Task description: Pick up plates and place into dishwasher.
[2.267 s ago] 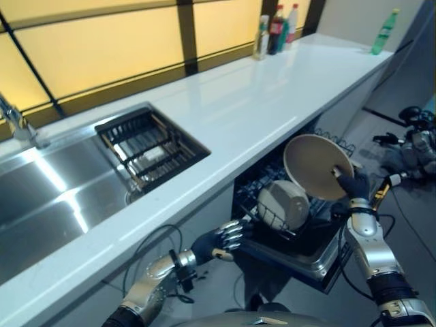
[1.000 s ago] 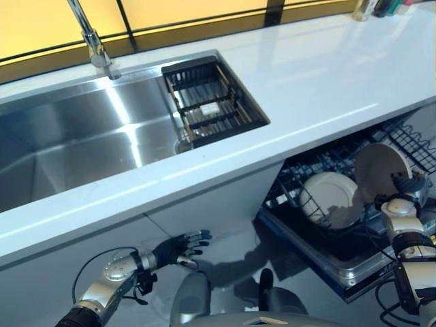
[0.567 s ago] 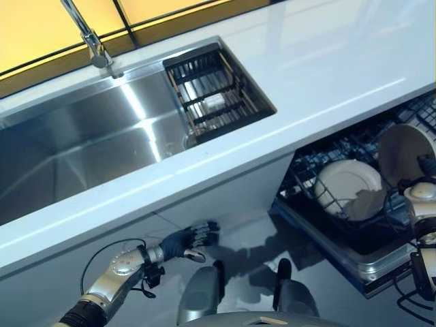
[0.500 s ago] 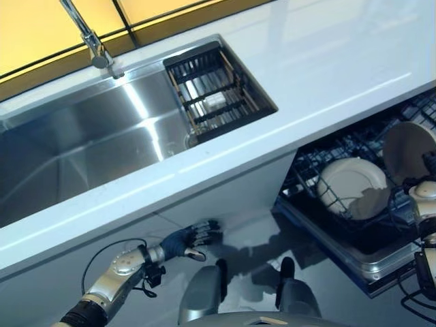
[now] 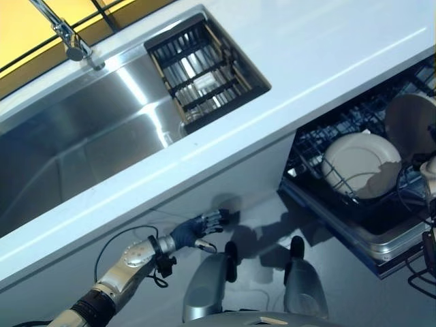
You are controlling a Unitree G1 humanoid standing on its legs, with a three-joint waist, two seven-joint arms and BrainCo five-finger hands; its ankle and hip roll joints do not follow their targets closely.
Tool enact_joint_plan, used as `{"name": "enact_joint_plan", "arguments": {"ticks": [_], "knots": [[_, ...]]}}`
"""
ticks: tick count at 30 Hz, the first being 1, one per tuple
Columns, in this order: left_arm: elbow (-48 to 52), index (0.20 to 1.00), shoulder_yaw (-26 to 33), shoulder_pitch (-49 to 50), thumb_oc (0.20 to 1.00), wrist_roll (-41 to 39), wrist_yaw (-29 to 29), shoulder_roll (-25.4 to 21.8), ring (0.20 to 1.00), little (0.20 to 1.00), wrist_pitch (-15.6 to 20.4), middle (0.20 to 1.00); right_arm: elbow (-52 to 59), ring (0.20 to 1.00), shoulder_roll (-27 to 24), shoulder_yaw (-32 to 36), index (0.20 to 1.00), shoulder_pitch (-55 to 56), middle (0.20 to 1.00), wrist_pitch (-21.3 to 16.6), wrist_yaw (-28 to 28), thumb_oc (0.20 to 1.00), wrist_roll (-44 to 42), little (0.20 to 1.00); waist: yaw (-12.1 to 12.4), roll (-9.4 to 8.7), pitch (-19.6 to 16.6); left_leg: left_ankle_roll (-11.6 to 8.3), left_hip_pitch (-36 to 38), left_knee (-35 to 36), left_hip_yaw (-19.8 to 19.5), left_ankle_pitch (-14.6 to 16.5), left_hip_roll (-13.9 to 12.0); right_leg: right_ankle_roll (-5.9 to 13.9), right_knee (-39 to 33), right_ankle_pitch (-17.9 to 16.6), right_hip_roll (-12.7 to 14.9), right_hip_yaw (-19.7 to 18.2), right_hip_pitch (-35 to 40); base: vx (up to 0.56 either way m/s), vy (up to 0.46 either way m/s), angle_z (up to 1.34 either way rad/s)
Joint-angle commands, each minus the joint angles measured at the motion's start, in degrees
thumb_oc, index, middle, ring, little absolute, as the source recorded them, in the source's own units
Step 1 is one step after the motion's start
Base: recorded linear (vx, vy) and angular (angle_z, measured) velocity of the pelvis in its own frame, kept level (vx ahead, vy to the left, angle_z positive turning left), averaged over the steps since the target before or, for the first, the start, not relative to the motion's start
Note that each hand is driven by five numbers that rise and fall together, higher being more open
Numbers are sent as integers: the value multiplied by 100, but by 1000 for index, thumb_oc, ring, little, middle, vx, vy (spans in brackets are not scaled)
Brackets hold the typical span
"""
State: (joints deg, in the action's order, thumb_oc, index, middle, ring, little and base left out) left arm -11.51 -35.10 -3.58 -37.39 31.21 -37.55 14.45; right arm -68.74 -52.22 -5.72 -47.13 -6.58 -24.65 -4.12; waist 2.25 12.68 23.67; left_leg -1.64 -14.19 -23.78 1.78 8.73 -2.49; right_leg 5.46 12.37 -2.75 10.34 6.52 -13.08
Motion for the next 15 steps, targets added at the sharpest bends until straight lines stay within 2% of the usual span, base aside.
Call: {"name": "enact_joint_plan", "arguments": {"ticks": [1, 6, 15], "knots": [[639, 1000, -97, 172, 1000, -267, -120, 7, 1000, 1000, 359, 1000, 107, 200, -294, -473, 200, -498, 200, -349, 2, 200, -122, 200, -18, 88, -158, -353, -691, 88, -245, -455, -354, 12, 582, 657, 174, 97, -126, 0, 0, 0], [774, 1000, -192, 59, 1000, -318, -285, -48, 1000, 1000, 464, 1000, 77, 200, -318, -585, 200, -768, 200, -301, -53, 200, -174, 200, -1, 108, 2, -344, -925, 40, -309, -500, -348, -8, 670, 663, 173, 106, -347, -43, -32, 1], [857, 1000, -253, -80, 1000, -228, -514, -165, 1000, 1000, 566, 1000, -130, 200, -135, -754, 200, -892, 200, -3, 197, 200, -650, 200, 67, 6, 172, -310, -1113, 74, -392, -588, -402, -62, 822, 688, 83, 136, -592, -27, -44, 3]]}}
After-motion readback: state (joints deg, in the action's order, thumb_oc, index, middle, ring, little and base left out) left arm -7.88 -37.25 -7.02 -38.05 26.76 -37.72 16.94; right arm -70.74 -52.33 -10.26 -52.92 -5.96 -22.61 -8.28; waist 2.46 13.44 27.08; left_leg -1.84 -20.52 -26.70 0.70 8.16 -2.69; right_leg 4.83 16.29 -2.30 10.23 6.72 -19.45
